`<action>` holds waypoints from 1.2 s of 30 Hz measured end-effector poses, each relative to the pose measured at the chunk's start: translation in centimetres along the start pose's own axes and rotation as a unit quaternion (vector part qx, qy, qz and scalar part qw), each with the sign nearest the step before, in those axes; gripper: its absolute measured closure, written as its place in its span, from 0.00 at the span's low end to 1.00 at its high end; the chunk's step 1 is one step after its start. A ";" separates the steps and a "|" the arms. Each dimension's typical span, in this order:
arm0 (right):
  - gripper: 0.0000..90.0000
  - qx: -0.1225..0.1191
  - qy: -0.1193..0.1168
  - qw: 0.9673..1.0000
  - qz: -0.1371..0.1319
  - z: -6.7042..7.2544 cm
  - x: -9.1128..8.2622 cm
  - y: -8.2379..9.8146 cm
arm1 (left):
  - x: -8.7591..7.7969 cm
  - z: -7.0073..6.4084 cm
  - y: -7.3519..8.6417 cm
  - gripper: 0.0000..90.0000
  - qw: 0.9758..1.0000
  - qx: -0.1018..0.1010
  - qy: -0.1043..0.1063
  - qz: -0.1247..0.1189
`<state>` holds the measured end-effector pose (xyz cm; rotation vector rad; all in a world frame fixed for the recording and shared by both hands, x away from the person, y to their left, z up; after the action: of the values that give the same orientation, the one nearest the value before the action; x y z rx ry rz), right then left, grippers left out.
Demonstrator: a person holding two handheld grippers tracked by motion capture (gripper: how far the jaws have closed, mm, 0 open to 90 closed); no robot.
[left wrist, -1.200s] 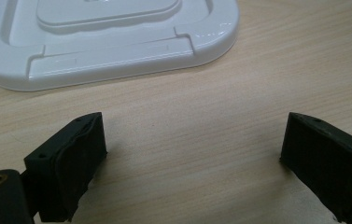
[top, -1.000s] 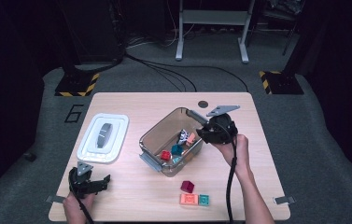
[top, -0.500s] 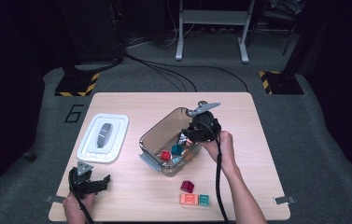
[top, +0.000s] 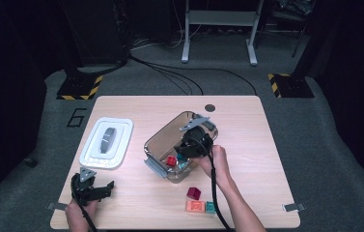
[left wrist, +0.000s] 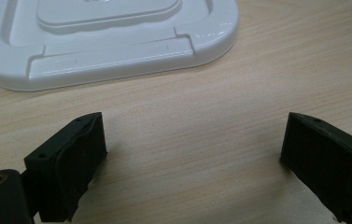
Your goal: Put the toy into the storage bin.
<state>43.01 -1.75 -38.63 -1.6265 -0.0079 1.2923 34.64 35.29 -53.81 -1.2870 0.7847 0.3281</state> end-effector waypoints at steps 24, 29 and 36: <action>0.44 0.009 -0.021 1.000 0.016 1.5 1.0 1.2 | 0.0 -0.1 0.0 0.07 1.000 -0.004 -0.001 -0.003; 0.29 0.010 -0.014 1.000 0.002 1.1 0.0 1.3 | 0.0 -0.1 0.0 0.07 1.000 -0.004 -0.001 -0.004; 0.17 0.010 -0.010 1.000 -0.017 0.6 -1.6 2.0 | 0.0 -0.1 0.0 0.07 1.000 -0.004 -0.001 -0.004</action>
<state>40.84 -3.20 -38.74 -1.5894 -0.0347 1.2798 34.66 35.22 -53.84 -1.2968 0.7773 0.3272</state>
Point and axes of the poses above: each handheld gripper's, and its own axes: x roughly forward along the jaws, y roughly out of its underside, z roughly to its left, the point moved 1 cm from there along x, roughly forward along the jaws, and after that the axes turned 5 degrees about x, right-handed, at the moved point
